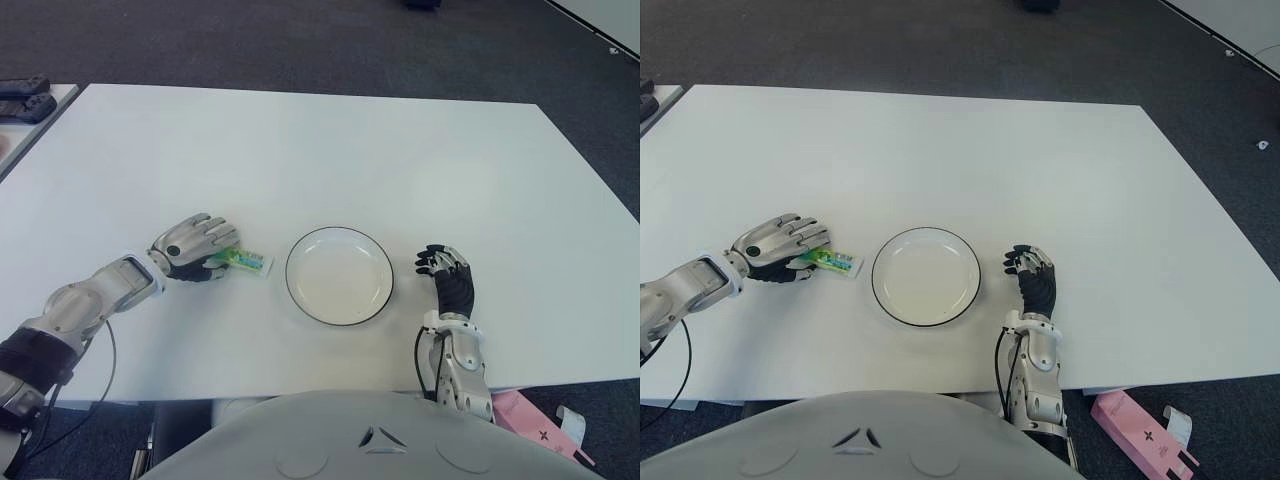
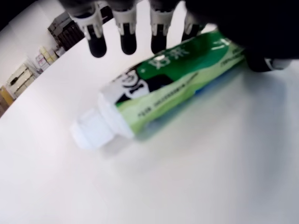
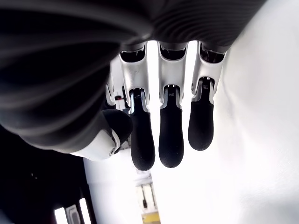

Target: Put the toothpaste on the table into the plate.

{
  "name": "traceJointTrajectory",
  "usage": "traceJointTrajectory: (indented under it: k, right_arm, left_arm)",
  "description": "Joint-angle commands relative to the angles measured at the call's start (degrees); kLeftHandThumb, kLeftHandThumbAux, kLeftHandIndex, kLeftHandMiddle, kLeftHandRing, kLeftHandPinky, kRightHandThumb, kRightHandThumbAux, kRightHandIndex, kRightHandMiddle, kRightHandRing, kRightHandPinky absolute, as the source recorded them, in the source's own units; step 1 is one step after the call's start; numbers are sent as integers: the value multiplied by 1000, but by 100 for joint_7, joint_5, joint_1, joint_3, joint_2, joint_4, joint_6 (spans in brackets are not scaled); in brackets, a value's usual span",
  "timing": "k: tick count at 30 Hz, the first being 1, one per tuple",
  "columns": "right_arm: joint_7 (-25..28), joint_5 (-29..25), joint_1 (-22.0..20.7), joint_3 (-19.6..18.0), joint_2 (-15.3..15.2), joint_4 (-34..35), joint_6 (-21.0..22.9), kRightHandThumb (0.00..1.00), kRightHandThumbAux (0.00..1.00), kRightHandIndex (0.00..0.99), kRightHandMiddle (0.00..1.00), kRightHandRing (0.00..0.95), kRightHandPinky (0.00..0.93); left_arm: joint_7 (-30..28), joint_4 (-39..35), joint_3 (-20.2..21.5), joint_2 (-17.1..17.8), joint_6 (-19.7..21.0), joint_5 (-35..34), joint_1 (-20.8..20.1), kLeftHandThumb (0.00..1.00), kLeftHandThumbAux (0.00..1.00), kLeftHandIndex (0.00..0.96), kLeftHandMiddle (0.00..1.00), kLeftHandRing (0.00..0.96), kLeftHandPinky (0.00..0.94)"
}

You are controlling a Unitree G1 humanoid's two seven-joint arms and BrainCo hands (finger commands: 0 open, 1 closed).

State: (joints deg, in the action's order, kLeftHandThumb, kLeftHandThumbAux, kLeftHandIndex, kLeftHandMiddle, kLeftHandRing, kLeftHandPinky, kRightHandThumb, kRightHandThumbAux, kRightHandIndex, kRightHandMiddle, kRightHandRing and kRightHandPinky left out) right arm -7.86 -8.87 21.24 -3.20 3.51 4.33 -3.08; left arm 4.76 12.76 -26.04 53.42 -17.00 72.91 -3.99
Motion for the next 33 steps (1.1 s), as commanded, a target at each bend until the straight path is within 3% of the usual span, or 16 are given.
traceJointTrajectory:
  k: [1,24,29,32,33]
  right_arm:
    - [-5,-92,201,-7,241,-228,235,709,724,429,538,535,535]
    - [3,-44,201,-27,210,-291,107,709,725,429,540,530,527]
    - [-8,-26,197,-23,199,-273,146,709,725,429,540,529,523]
    - [-8,-17,194,-21,194,-270,153,709,725,429,539,527,520]
    - [-7,-15,192,-23,192,-270,154,709,725,429,539,527,520]
  left_arm:
    - [-4,710,-517,-144,130,453,-10,496,90,0,41,9,15]
    - [657,1429,-1045,-327,569,189,-260,518,129,0,94,81,114]
    - [772,1598,-1007,-430,592,-32,-246,559,156,0,170,200,290]
    - [798,1686,-977,-483,564,-217,-243,733,302,44,248,354,491]
    - [807,1697,-982,-487,565,-252,-245,753,316,53,256,367,512]
